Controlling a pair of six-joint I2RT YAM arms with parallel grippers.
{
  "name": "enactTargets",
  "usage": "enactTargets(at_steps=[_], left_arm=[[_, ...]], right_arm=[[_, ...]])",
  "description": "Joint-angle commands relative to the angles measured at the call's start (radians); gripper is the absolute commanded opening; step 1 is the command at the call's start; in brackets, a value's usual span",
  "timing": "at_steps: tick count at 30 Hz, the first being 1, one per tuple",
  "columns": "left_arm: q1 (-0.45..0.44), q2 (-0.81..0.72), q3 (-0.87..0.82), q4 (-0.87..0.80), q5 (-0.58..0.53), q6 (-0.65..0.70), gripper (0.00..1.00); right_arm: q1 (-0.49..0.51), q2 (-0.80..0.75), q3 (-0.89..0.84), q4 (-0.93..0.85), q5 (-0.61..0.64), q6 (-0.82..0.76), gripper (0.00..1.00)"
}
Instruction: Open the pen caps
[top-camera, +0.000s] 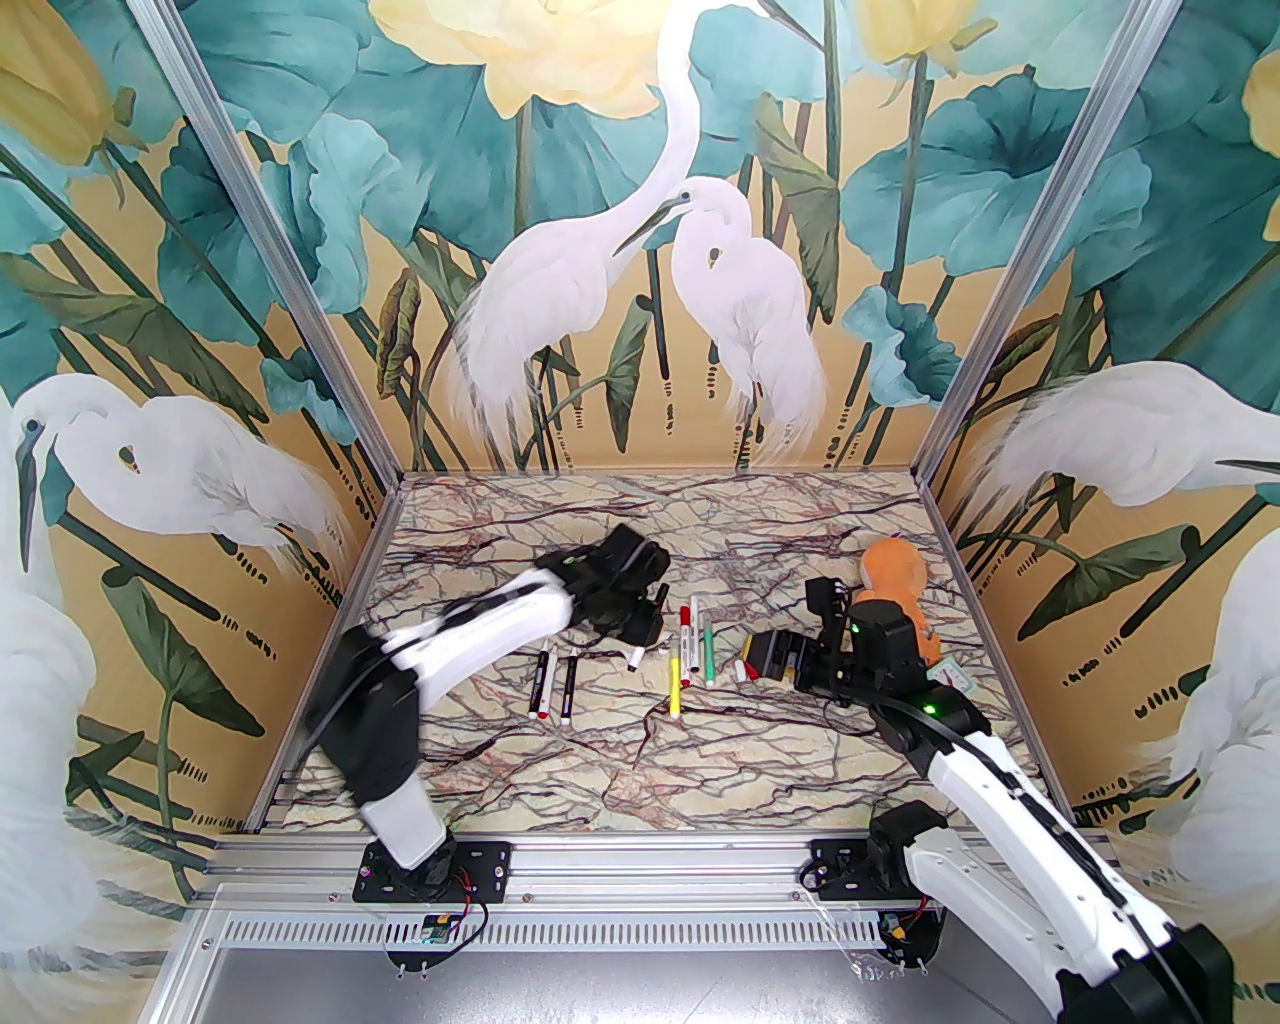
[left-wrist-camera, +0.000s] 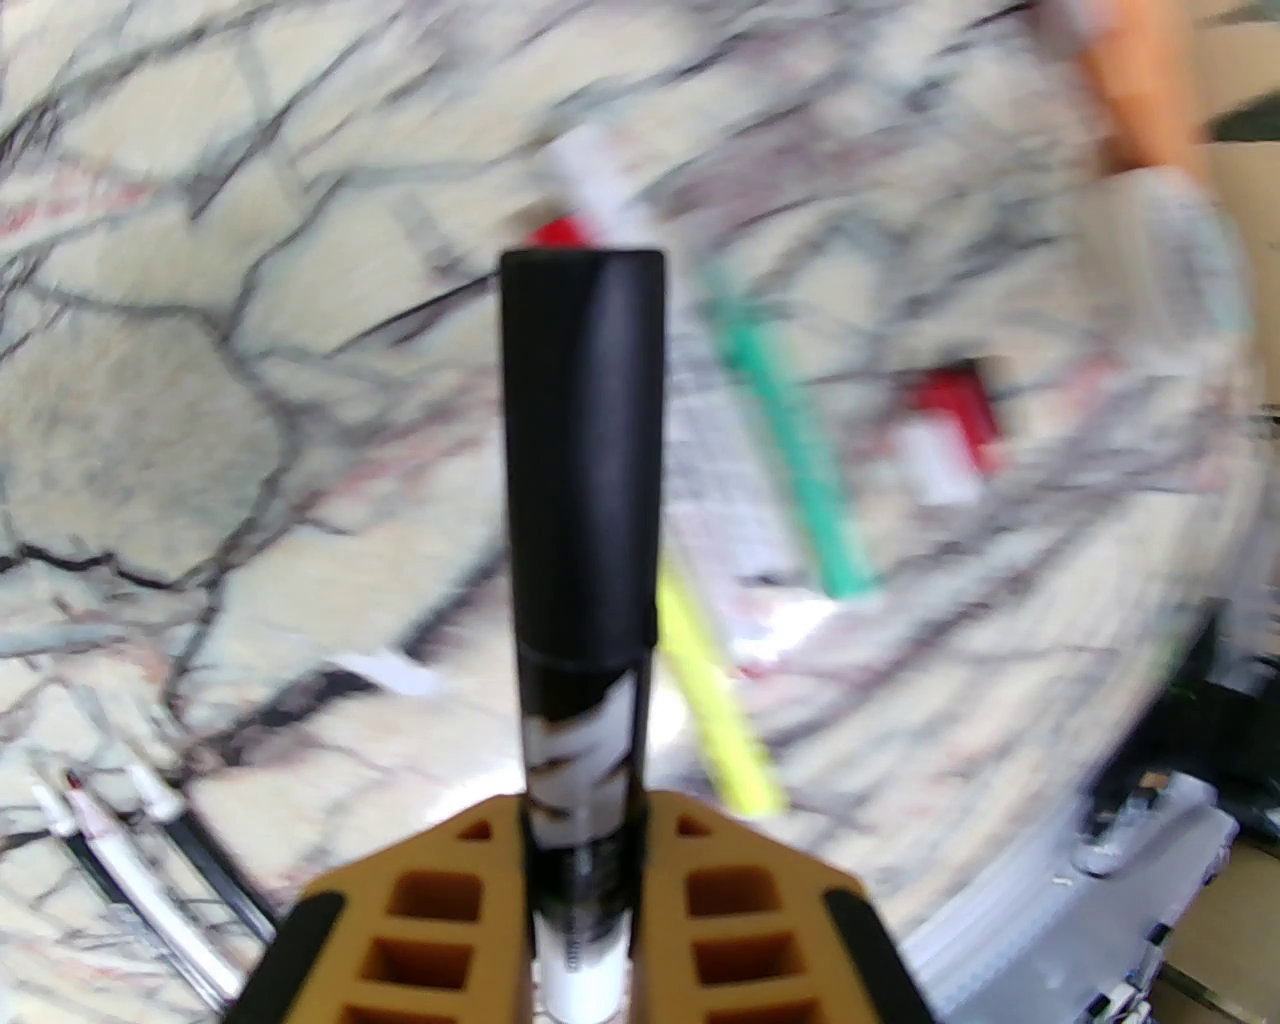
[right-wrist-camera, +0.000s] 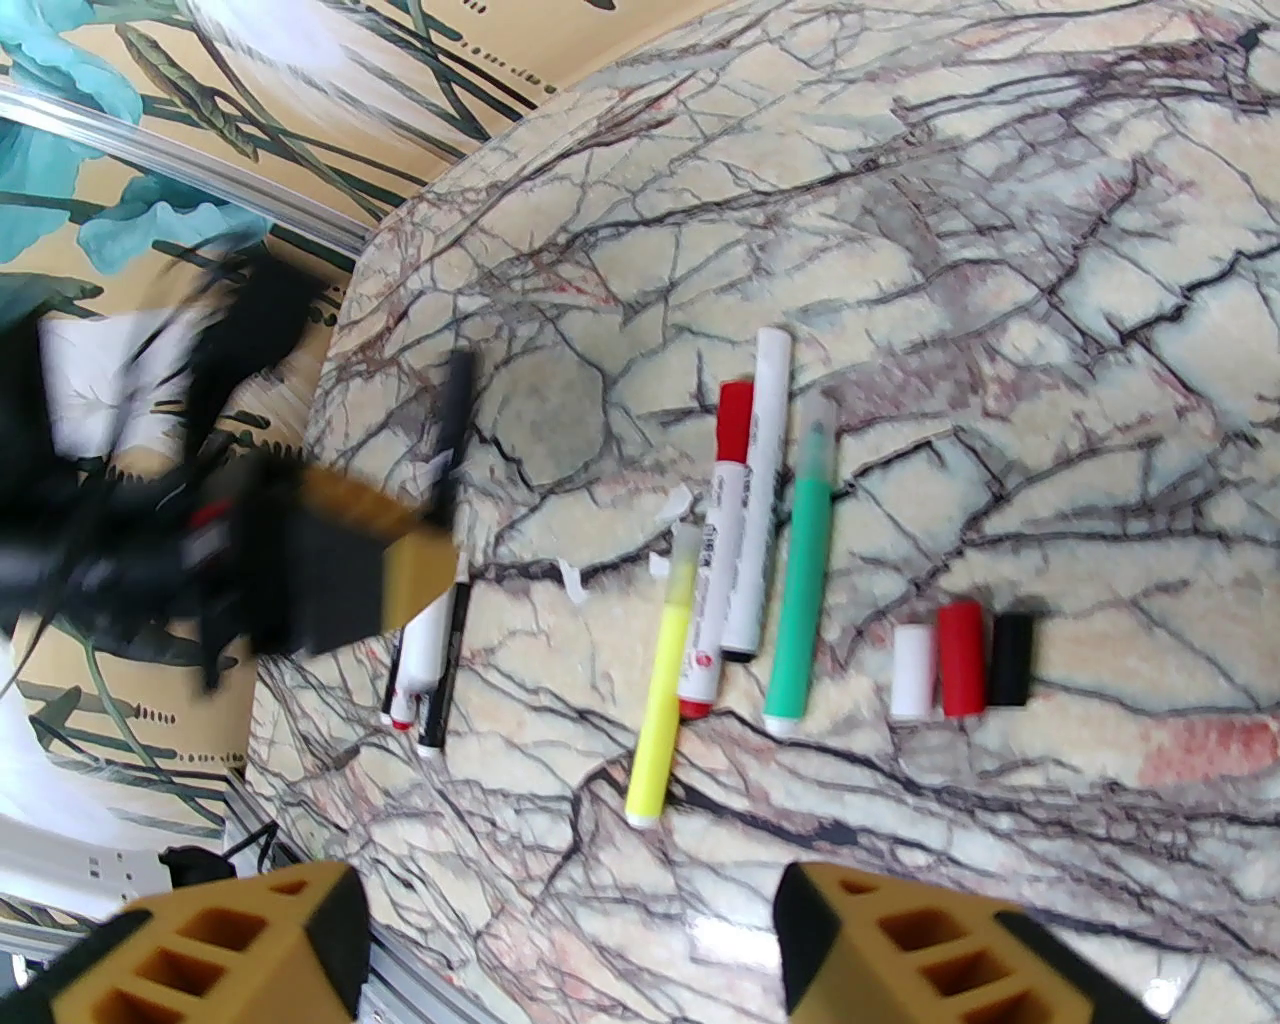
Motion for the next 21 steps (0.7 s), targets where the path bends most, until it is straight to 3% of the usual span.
enactTargets(at_steps=[1, 6, 21], left_arm=[[0.003, -0.088, -0.143, 0.265, 0.198, -0.072, 0.13], [-0.023, -0.176, -0.290, 0.434, 0.266, -0.119, 0.14], [-0.146, -0.272, -0.394, 0.568, 0.237, -0.173, 0.13]], right_arm=[[0.047, 0.058, 0.038, 0.109, 0.023, 0.054, 0.64], [0.134, 0.164, 0.136, 0.116, 0.078, 0.042, 0.57], [0.213, 0.358, 0.292, 0.080, 0.098, 0.014, 0.53]])
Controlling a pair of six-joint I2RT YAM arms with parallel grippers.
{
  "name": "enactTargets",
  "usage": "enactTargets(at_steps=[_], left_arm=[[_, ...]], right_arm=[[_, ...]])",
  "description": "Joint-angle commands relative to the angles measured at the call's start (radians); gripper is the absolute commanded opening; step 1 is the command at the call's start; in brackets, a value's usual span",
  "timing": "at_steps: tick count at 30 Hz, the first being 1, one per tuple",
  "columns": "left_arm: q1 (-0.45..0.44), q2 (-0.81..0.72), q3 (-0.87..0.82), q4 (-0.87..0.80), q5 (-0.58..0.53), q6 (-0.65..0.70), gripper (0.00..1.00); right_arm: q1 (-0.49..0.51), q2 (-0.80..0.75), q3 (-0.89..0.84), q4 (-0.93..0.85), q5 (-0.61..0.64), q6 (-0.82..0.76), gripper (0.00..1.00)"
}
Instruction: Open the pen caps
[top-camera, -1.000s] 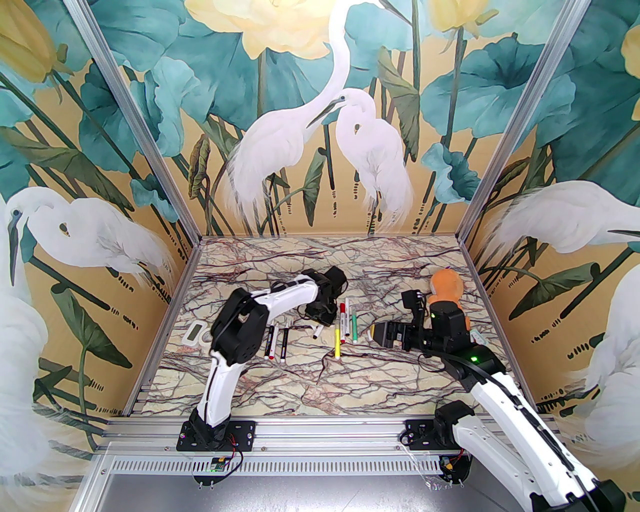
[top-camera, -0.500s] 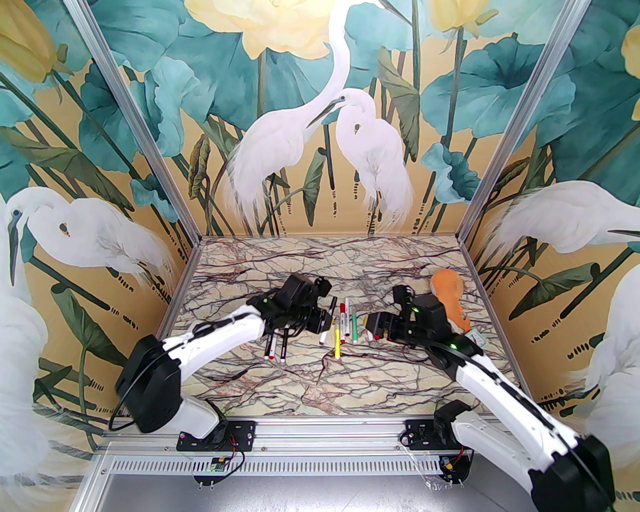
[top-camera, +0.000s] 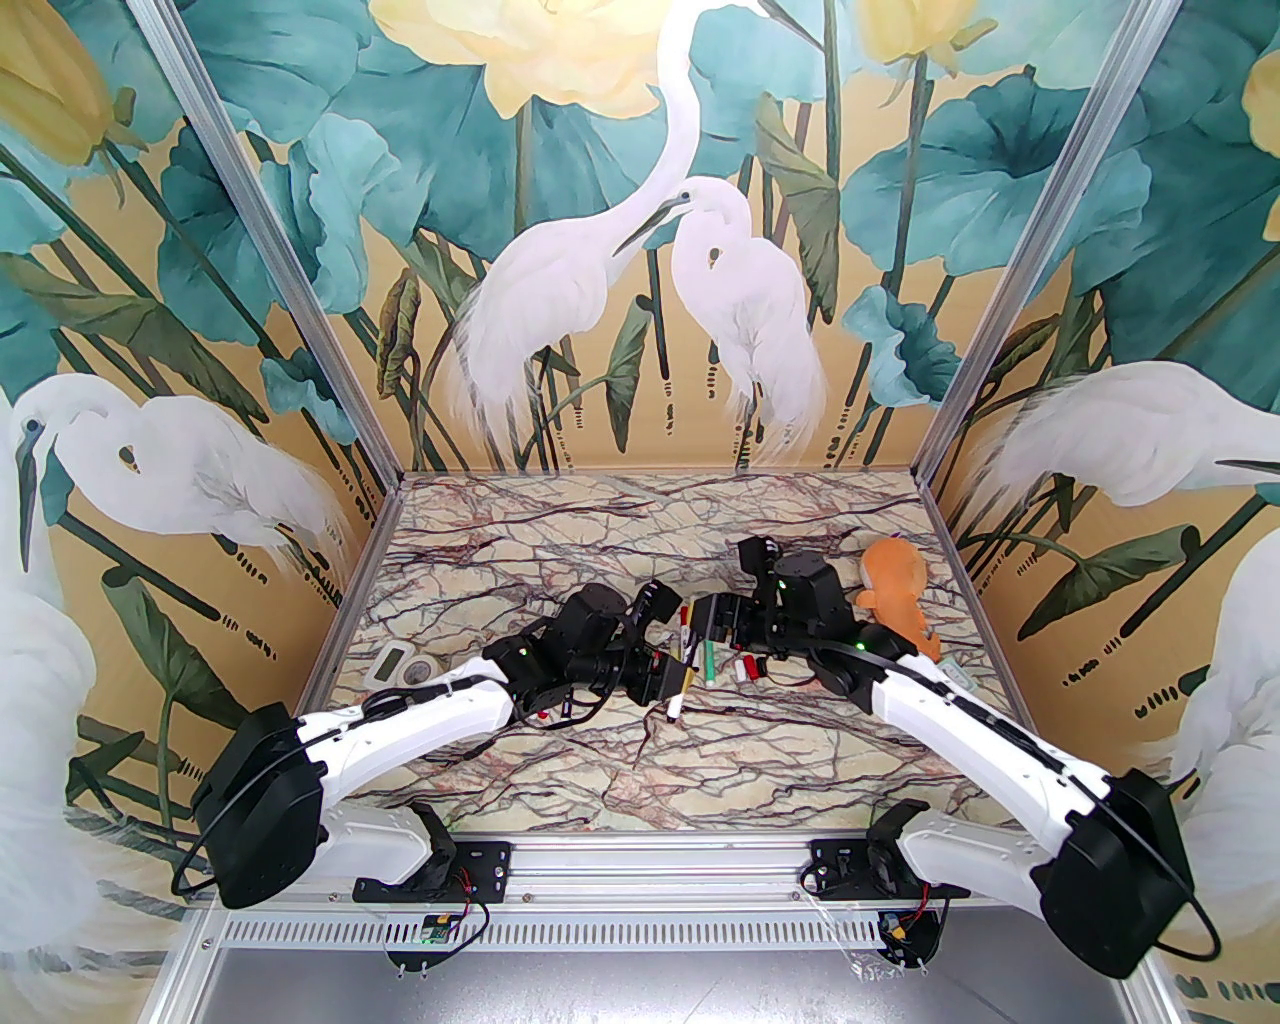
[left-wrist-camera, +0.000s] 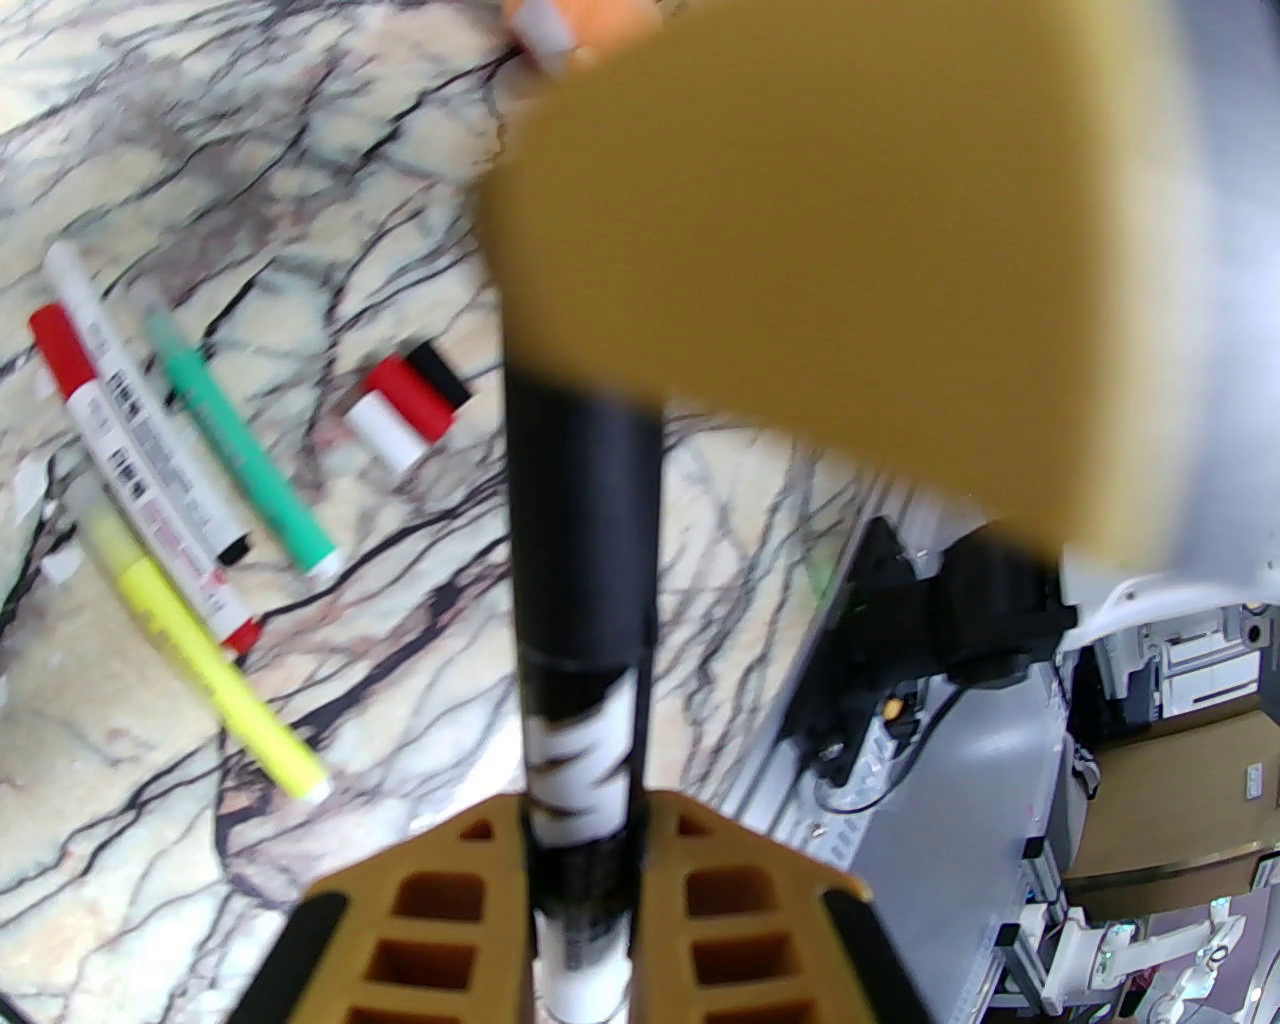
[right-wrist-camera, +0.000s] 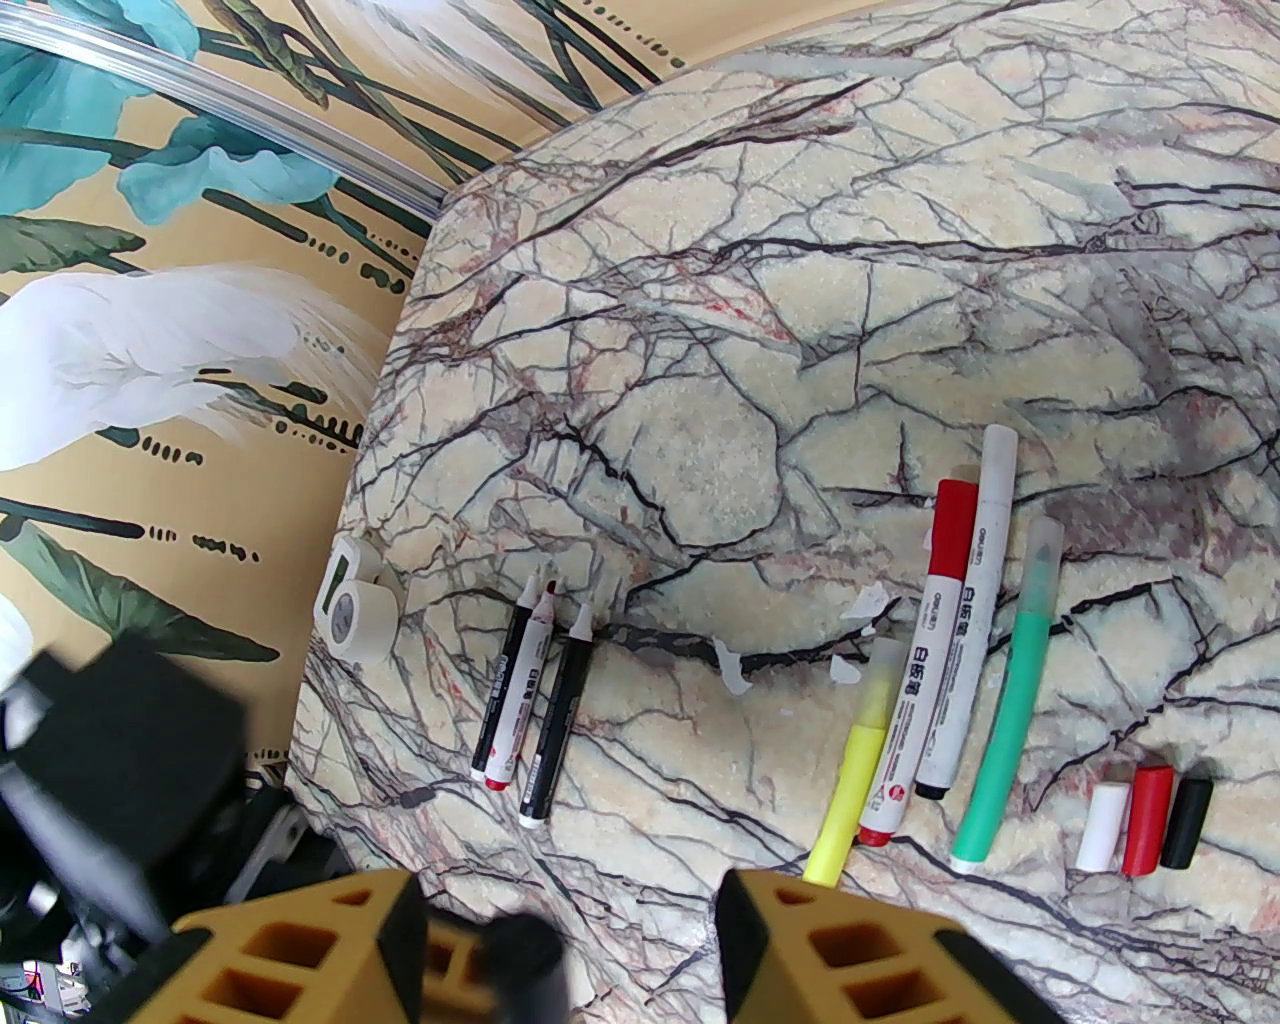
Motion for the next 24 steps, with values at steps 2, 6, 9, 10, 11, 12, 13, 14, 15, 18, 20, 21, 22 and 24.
enactTargets(at_steps=[2, 6, 9, 10, 11, 12, 13, 14, 15, 18, 20, 21, 22, 24], left_arm=[[-0.017, -0.012, -0.016, 0.056, -0.002, -0.014, 0.13], [-0.031, -0.004, -0.017, 0.062, -0.022, -0.004, 0.13], [-0.035, 0.002, -0.015, 0.075, -0.026, -0.006, 0.13], [-0.036, 0.004, -0.012, 0.077, -0.025, -0.006, 0.13], [-0.037, 0.009, -0.010, 0.077, -0.026, -0.005, 0.13], [-0.038, 0.013, -0.008, 0.077, -0.028, -0.005, 0.13], [-0.041, 0.017, -0.006, 0.077, -0.028, -0.003, 0.13], [-0.042, 0.021, -0.004, 0.077, -0.031, -0.002, 0.13], [-0.044, 0.023, -0.002, 0.075, -0.033, 0.000, 0.13], [-0.048, 0.031, -0.001, 0.070, -0.040, -0.001, 0.12], [-0.047, 0.032, 0.001, 0.070, -0.047, -0.002, 0.12], [-0.047, 0.033, 0.002, 0.069, -0.048, -0.003, 0.12], [-0.047, 0.033, 0.002, 0.069, -0.049, -0.005, 0.12], [-0.047, 0.034, 0.002, 0.071, -0.047, -0.006, 0.13]], right_arm=[[0.013, 0.012, 0.037, -0.025, -0.002, -0.021, 0.51], [0.013, 0.003, 0.034, -0.041, -0.013, -0.023, 0.45], [0.012, 0.003, 0.030, -0.052, -0.031, -0.024, 0.42], [0.012, 0.003, 0.028, -0.052, -0.036, -0.024, 0.42], [0.013, 0.003, 0.024, -0.052, -0.040, -0.024, 0.41], [0.012, 0.003, 0.024, -0.053, -0.045, -0.025, 0.40], [0.012, 0.003, 0.024, -0.053, -0.049, -0.025, 0.39], [0.012, 0.001, 0.022, -0.052, -0.049, -0.026, 0.37], [0.012, -0.001, 0.021, -0.053, -0.050, -0.027, 0.35], [0.013, -0.005, 0.023, -0.054, -0.050, -0.027, 0.31], [0.012, -0.005, 0.024, -0.053, -0.053, -0.025, 0.28], [0.012, -0.004, 0.022, -0.050, -0.057, -0.024, 0.26], [0.013, -0.003, 0.020, -0.048, -0.059, -0.022, 0.26], [0.013, -0.003, 0.013, -0.043, -0.064, -0.018, 0.27]])
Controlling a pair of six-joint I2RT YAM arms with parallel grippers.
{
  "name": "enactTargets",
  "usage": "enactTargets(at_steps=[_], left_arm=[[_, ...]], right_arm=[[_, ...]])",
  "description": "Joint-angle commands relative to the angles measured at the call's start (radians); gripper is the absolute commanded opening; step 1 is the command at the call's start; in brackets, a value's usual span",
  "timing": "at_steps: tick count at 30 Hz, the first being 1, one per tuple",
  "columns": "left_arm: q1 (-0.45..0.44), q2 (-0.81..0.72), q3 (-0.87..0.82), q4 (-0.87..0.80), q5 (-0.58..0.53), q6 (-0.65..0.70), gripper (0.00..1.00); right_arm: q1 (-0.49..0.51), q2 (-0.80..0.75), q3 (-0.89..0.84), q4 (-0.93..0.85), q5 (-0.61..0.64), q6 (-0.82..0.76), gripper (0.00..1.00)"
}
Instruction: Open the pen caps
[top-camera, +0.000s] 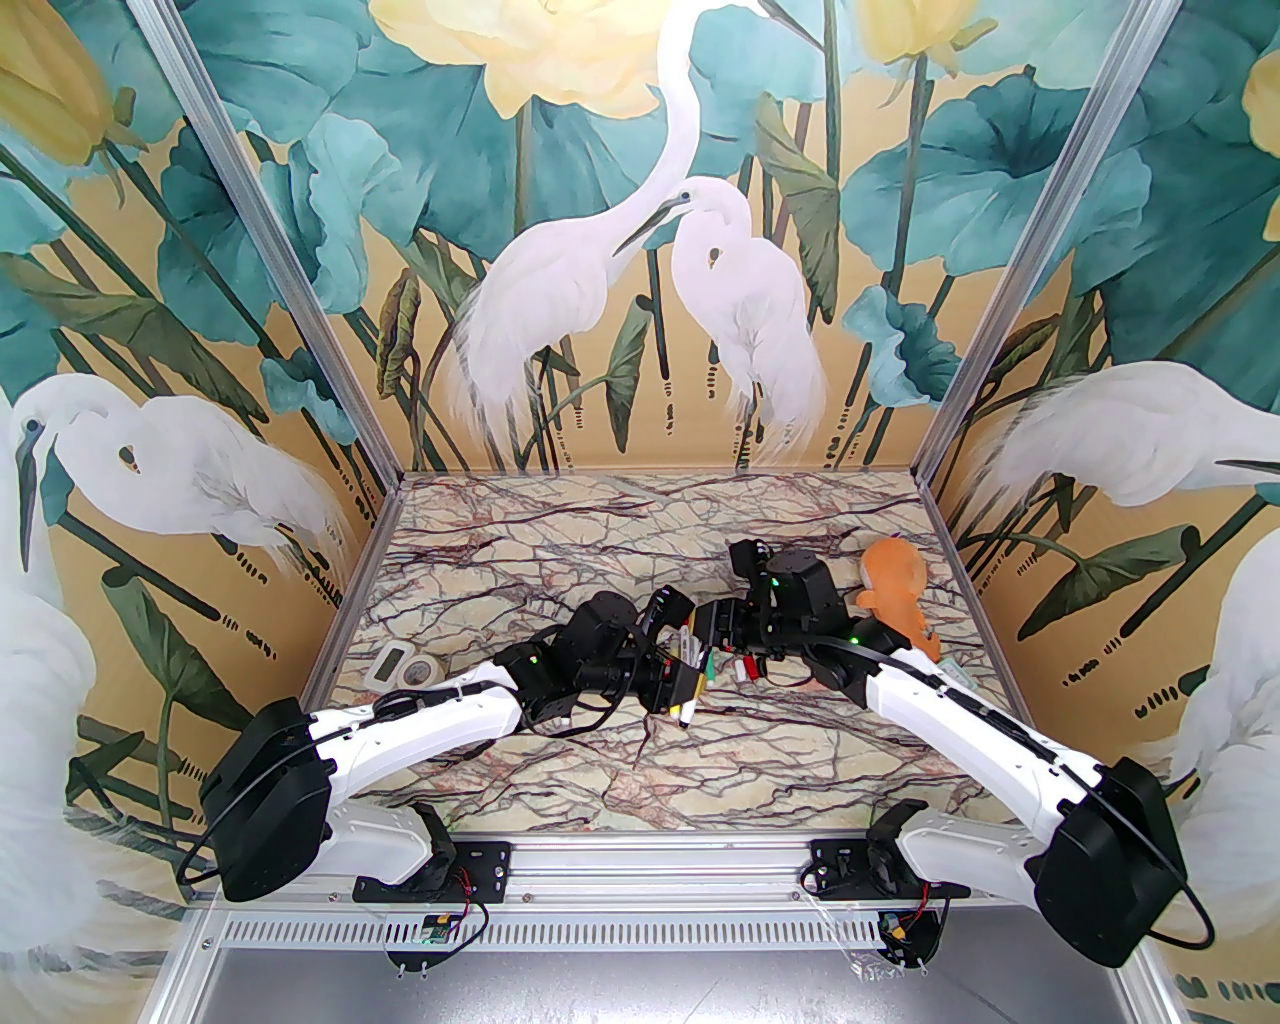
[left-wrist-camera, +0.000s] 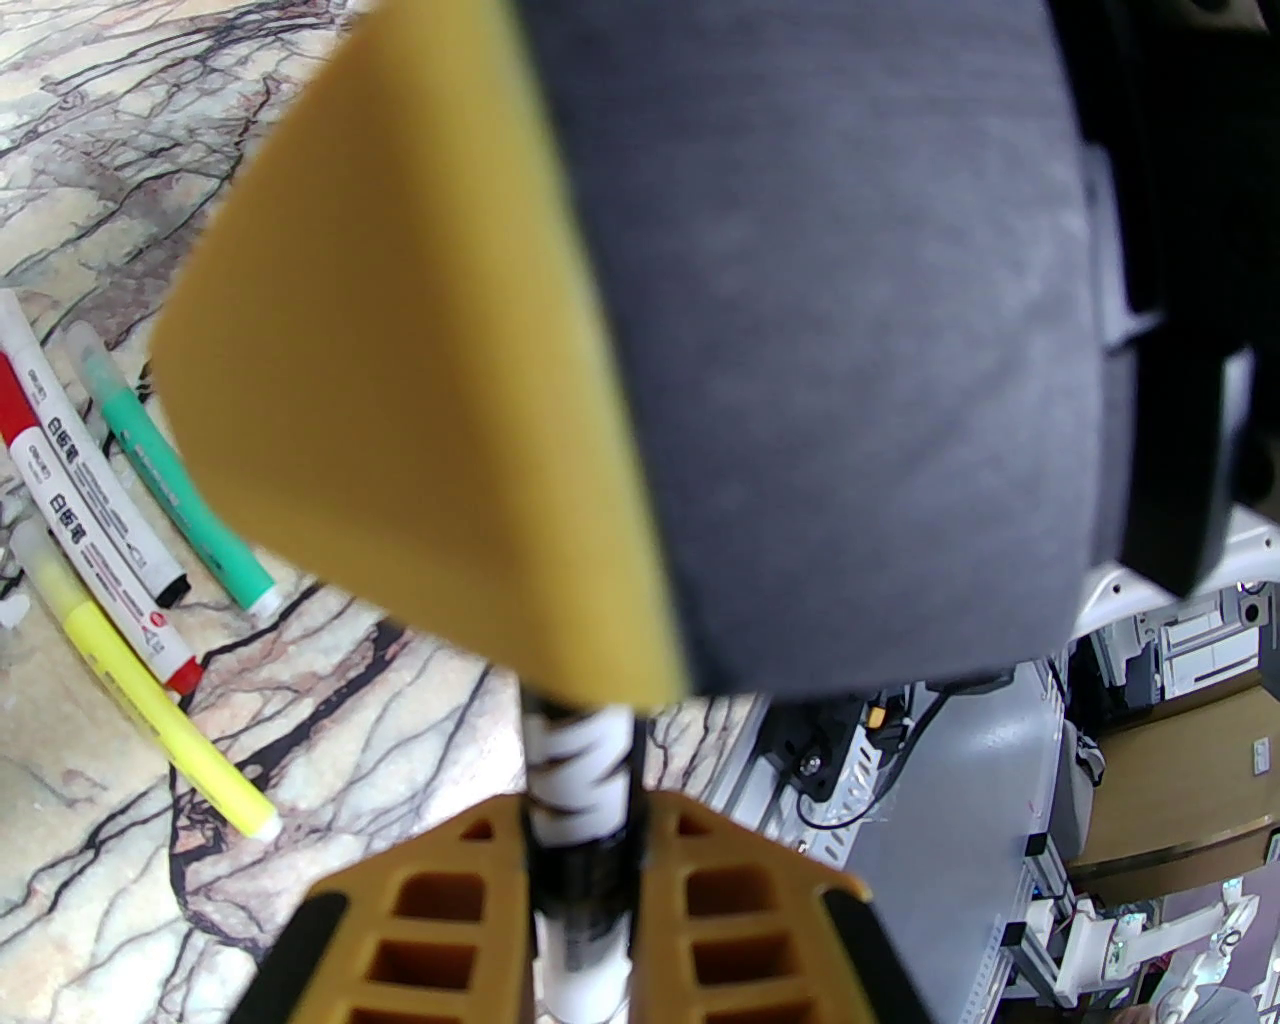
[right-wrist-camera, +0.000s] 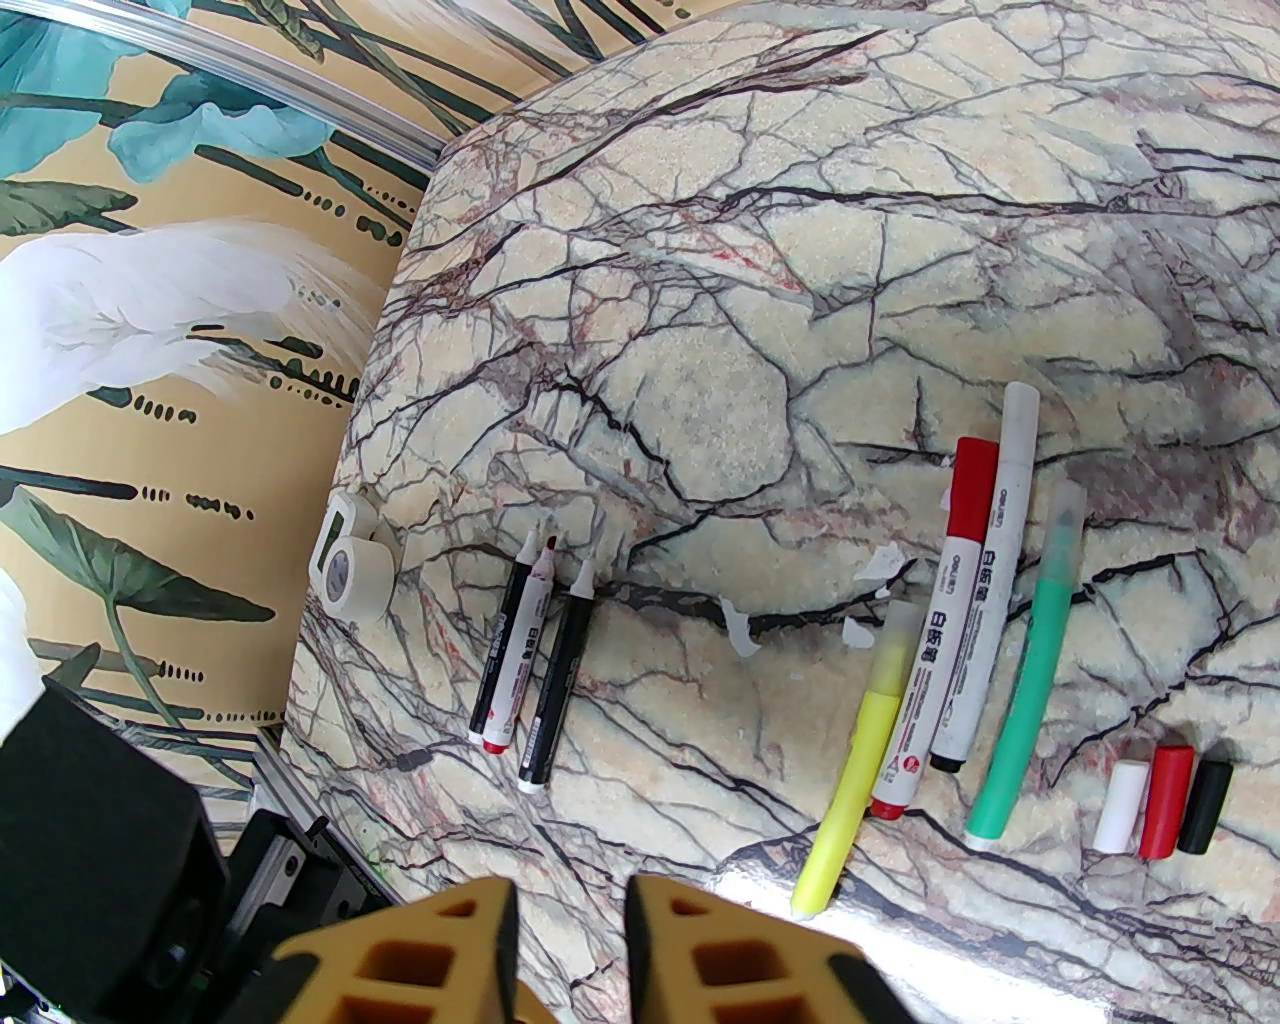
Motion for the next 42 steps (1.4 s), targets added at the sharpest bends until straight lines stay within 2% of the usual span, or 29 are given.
enactTargets(at_steps=[1, 6, 12, 24, 34, 38, 40, 42], left_arm=[[-0.005, 0.007, 0.005, 0.019, -0.018, -0.003, 0.13], [-0.005, 0.017, 0.007, 0.026, -0.015, -0.010, 0.13], [-0.005, 0.022, 0.008, 0.032, -0.014, -0.014, 0.12], [-0.005, 0.031, 0.006, 0.048, -0.006, -0.026, 0.13], [-0.005, 0.061, -0.011, 0.120, 0.053, -0.061, 0.34], [-0.005, 0.072, -0.013, 0.145, 0.063, -0.077, 0.37], [-0.005, 0.077, -0.010, 0.148, 0.065, -0.083, 0.37], [-0.005, 0.077, -0.011, 0.152, 0.065, -0.089, 0.27]], right_arm=[[0.008, -0.015, -0.001, -0.002, -0.021, 0.002, 0.29], [0.010, -0.025, -0.017, 0.005, -0.027, 0.007, 0.33], [0.010, -0.029, -0.029, 0.009, -0.029, 0.011, 0.32], [0.013, -0.029, -0.032, 0.018, -0.024, 0.016, 0.20], [0.012, -0.052, -0.024, 0.038, -0.043, 0.016, 0.15], [0.013, -0.057, -0.037, 0.061, -0.061, 0.023, 0.15], [0.014, -0.058, -0.044, 0.072, -0.067, 0.029, 0.15], [0.014, -0.061, -0.046, 0.066, -0.062, 0.029, 0.15]])
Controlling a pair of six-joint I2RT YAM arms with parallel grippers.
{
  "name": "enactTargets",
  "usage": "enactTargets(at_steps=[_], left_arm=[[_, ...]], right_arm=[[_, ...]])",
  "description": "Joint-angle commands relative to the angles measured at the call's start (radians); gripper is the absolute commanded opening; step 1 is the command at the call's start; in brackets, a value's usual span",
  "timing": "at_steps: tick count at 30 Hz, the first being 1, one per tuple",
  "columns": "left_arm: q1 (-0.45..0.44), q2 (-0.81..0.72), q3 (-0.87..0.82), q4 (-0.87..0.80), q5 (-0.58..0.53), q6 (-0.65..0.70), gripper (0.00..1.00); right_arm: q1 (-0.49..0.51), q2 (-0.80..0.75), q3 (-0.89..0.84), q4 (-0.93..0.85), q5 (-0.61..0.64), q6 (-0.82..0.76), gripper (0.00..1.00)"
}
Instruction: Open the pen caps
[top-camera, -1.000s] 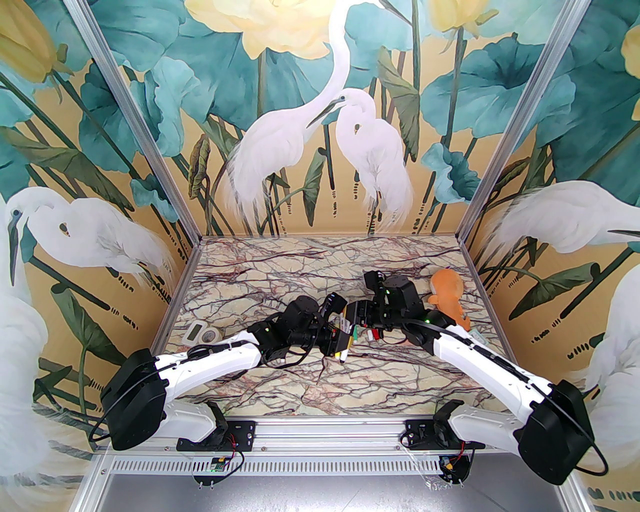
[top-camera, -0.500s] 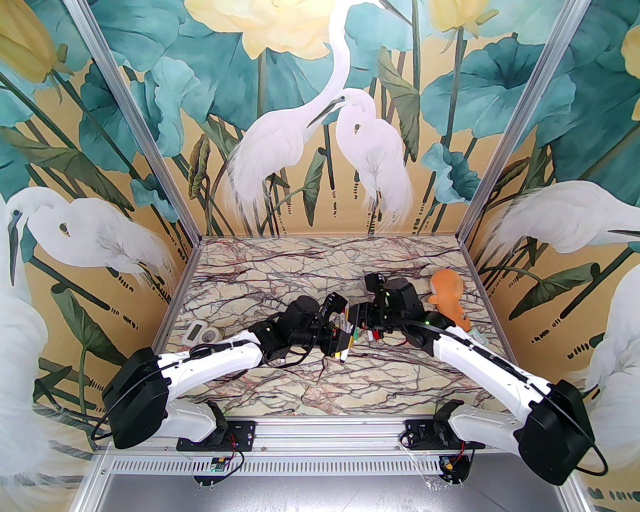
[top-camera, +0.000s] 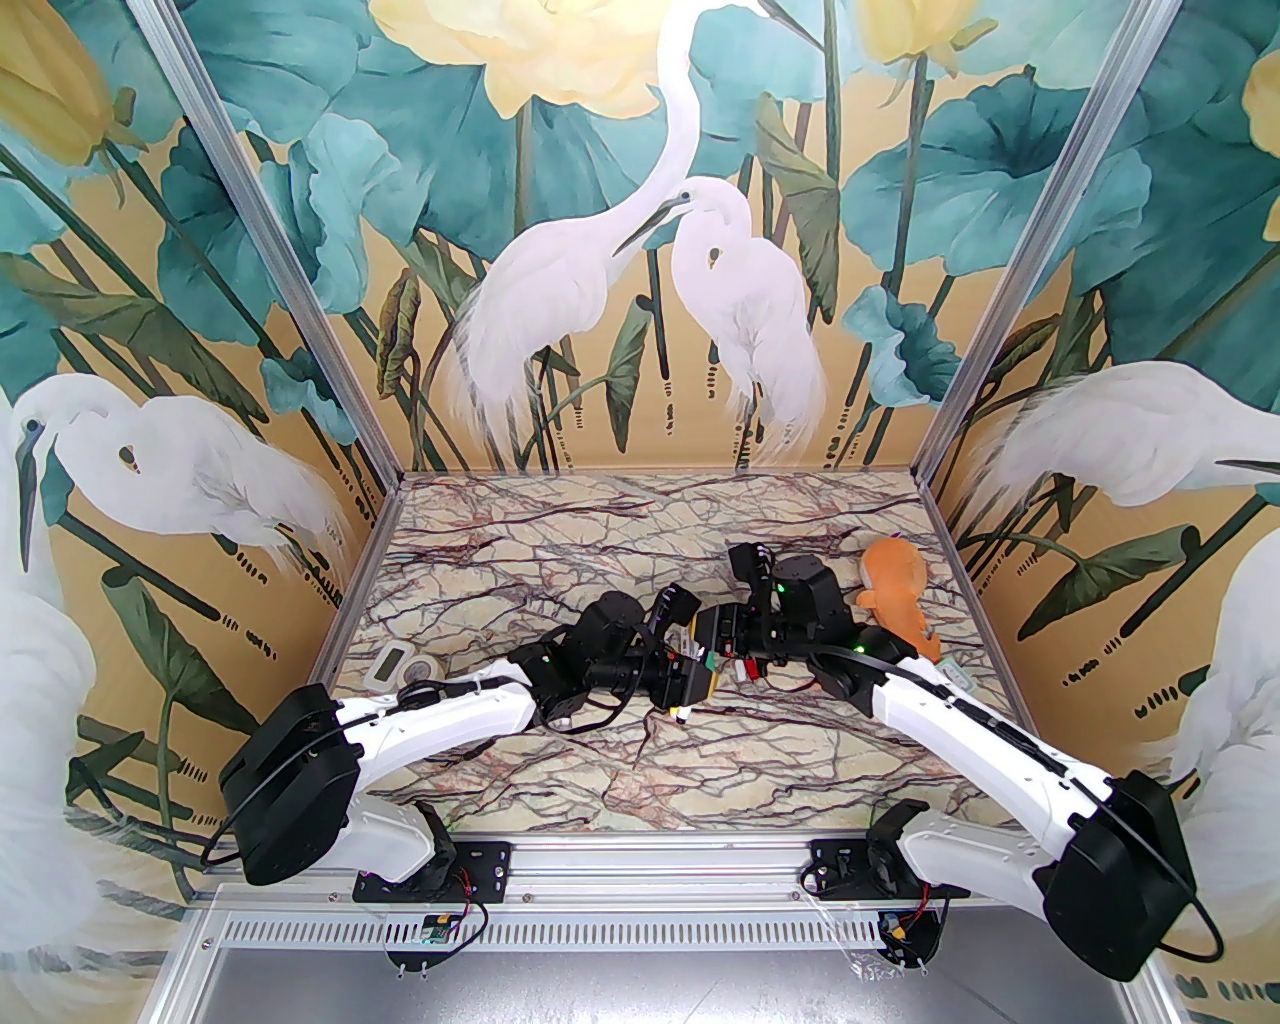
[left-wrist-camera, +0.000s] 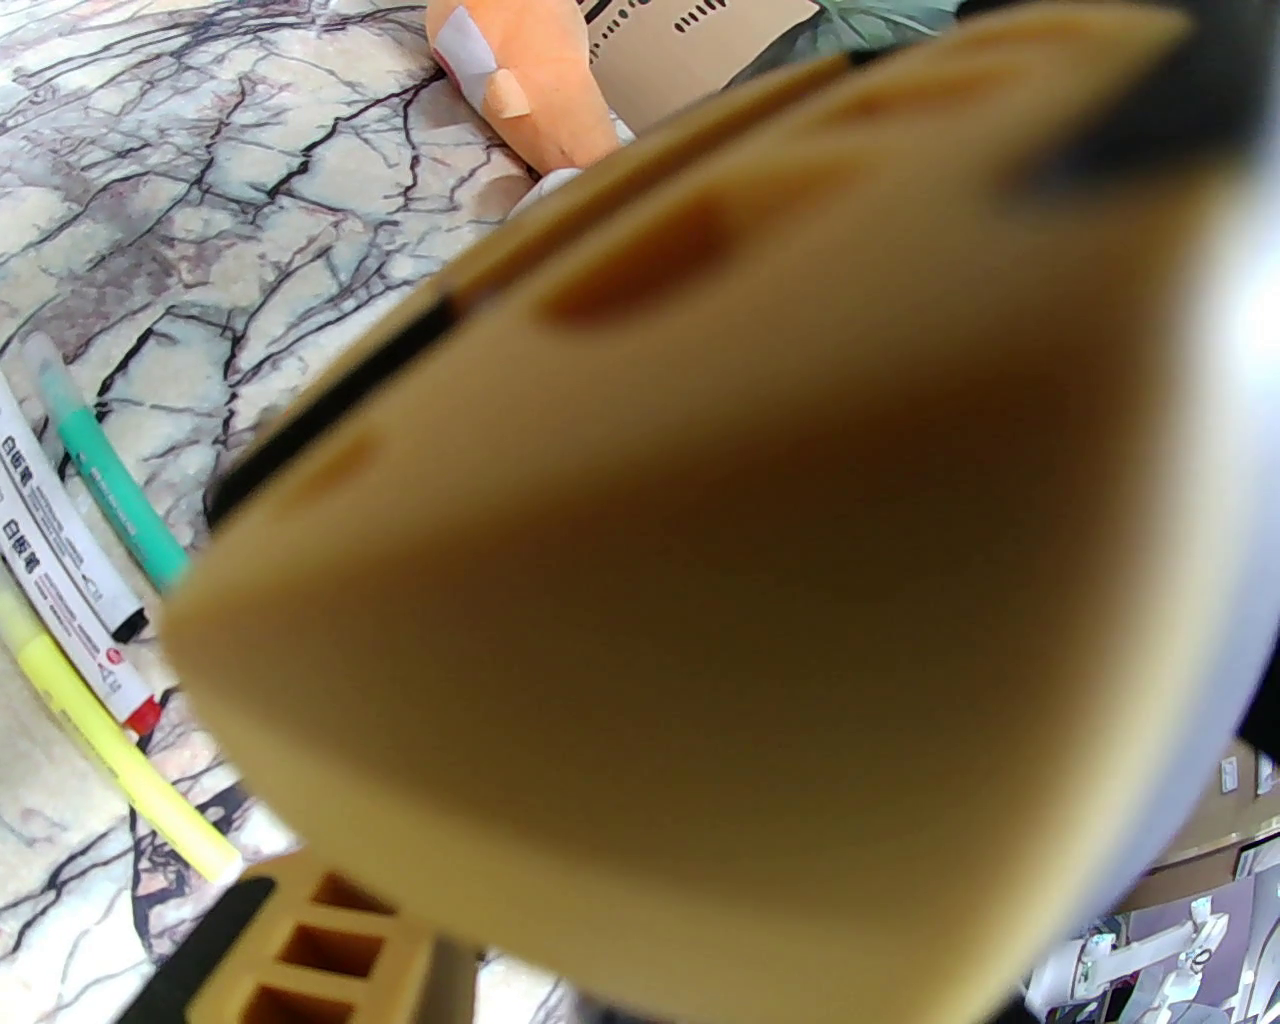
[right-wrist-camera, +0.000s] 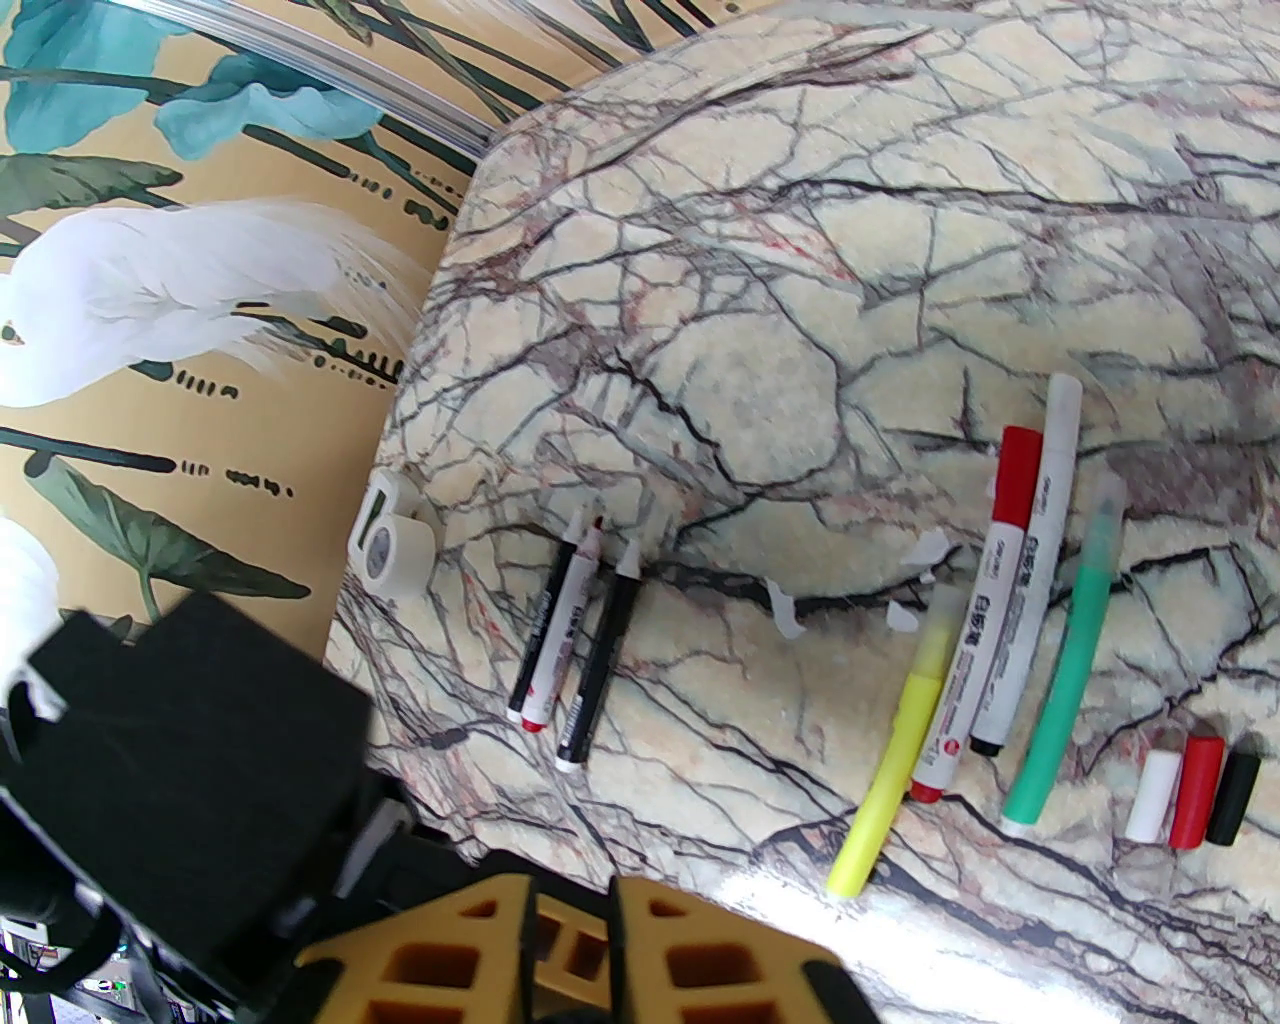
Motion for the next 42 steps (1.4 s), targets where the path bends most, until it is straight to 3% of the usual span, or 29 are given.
enactTargets(at_steps=[1, 6, 10, 16, 22, 26, 29, 35, 38, 42], left_arm=[[-0.005, 0.007, -0.009, 0.025, 0.009, -0.018, 0.22], [-0.005, -0.013, -0.020, 0.012, -0.016, -0.005, 0.07], [-0.001, -0.055, -0.067, 0.064, -0.011, -0.033, 0.07], [0.015, -0.084, -0.098, 0.127, 0.103, -0.064, 0.07], [0.087, -0.131, -0.177, 0.299, 0.323, -0.167, 0.05], [0.099, -0.157, -0.187, 0.299, 0.361, -0.176, 0.04], [0.096, -0.169, -0.173, 0.228, 0.327, -0.141, 0.04], [0.039, -0.185, -0.130, 0.025, 0.084, -0.031, 0.04], [0.010, -0.177, -0.128, 0.028, 0.013, -0.035, 0.04], [0.001, -0.163, -0.142, 0.098, 0.010, -0.065, 0.04]], right_arm=[[0.005, -0.021, -0.014, 0.016, -0.012, 0.018, 0.15], [0.004, -0.050, -0.030, -0.022, 0.089, 0.028, 0.14], [0.002, -0.086, -0.054, 0.011, 0.110, 0.041, 0.13], [0.001, -0.107, -0.071, 0.103, -0.006, -0.006, 0.13], [-0.033, -0.143, -0.075, 0.161, -0.147, -0.051, 0.13], [-0.067, -0.151, -0.080, 0.211, -0.212, -0.030, 0.13], [-0.067, -0.136, -0.059, 0.161, -0.157, -0.025, 0.12], [-0.066, -0.140, -0.036, 0.032, 0.101, 0.026, 0.12], [-0.061, -0.152, -0.041, 0.019, 0.173, 0.046, 0.12], [-0.059, -0.158, -0.050, 0.037, 0.171, 0.061, 0.12]])
